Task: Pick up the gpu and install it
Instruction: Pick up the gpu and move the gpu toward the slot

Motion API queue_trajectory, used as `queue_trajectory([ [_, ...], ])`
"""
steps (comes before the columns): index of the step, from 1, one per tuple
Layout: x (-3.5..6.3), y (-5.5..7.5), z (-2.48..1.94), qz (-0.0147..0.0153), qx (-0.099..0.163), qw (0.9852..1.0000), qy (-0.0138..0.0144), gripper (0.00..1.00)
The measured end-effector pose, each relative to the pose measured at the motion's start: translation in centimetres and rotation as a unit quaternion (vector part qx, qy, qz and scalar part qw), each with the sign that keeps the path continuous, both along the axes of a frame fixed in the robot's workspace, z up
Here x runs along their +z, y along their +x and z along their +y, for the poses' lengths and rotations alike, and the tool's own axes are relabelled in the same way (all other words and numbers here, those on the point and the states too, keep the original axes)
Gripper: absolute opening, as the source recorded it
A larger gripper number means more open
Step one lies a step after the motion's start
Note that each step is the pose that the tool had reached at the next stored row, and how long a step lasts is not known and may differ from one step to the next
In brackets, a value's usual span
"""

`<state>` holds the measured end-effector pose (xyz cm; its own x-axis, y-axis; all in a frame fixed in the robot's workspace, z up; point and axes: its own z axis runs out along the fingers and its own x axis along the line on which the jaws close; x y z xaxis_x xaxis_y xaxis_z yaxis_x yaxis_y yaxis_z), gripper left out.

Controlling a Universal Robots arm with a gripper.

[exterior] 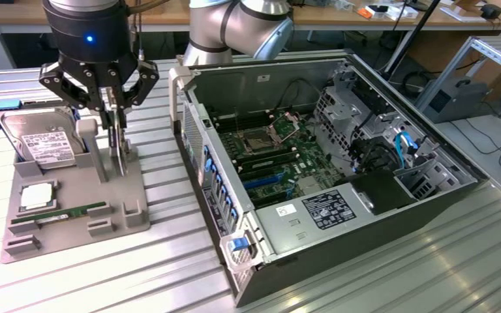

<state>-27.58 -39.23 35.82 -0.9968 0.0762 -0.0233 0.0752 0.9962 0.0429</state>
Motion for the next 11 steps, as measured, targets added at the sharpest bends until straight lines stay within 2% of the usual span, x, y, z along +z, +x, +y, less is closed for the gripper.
queue_trajectory([
  [11, 0.87, 0.00, 0.00, 0.0000, 0.000, 1.0000, 0.0000, 0.27],
])
